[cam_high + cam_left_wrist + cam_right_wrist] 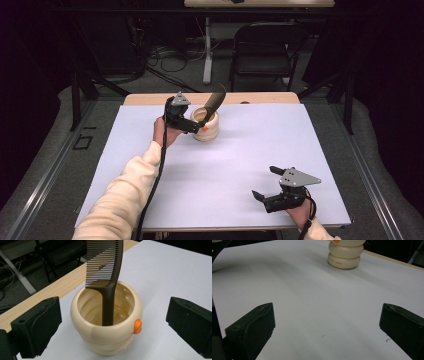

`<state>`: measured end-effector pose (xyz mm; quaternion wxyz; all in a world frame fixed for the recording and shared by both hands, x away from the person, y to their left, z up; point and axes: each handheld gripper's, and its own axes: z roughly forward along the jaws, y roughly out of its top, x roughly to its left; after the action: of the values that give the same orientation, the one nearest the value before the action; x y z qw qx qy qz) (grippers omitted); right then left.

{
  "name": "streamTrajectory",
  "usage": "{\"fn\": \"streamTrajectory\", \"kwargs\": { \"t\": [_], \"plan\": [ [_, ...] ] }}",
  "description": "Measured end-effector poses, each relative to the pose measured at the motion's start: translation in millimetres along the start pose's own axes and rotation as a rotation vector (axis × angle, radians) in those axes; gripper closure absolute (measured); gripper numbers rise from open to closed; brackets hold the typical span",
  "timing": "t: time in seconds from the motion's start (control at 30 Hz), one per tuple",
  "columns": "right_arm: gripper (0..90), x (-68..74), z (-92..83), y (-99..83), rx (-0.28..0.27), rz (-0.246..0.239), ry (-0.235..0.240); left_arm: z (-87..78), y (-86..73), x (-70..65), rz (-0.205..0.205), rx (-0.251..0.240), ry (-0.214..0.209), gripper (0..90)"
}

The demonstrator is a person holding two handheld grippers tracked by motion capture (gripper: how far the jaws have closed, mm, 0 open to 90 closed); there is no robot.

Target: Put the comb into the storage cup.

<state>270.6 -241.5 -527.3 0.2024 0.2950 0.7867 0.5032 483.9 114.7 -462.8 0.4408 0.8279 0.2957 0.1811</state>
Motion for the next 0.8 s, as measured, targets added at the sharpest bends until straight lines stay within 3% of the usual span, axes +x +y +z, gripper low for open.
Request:
{"fn": "streamTrajectory", "kwargs": {
  "t": [0.27, 0.8],
  "plan": [
    [0.0, -0.9, 0.6, -0.5, 0.0, 0.005, 0.001, -13.9, -8.1, 0.9, 0.002, 0.031, 0.016, 0.2],
    [0.0, -1.4, 0.2, -0.9, 0.0, 0.007, 0.005, -42.5, -26.5, -3.4, -0.013, 0.048, 0.044, 0.2]
  ]
}}
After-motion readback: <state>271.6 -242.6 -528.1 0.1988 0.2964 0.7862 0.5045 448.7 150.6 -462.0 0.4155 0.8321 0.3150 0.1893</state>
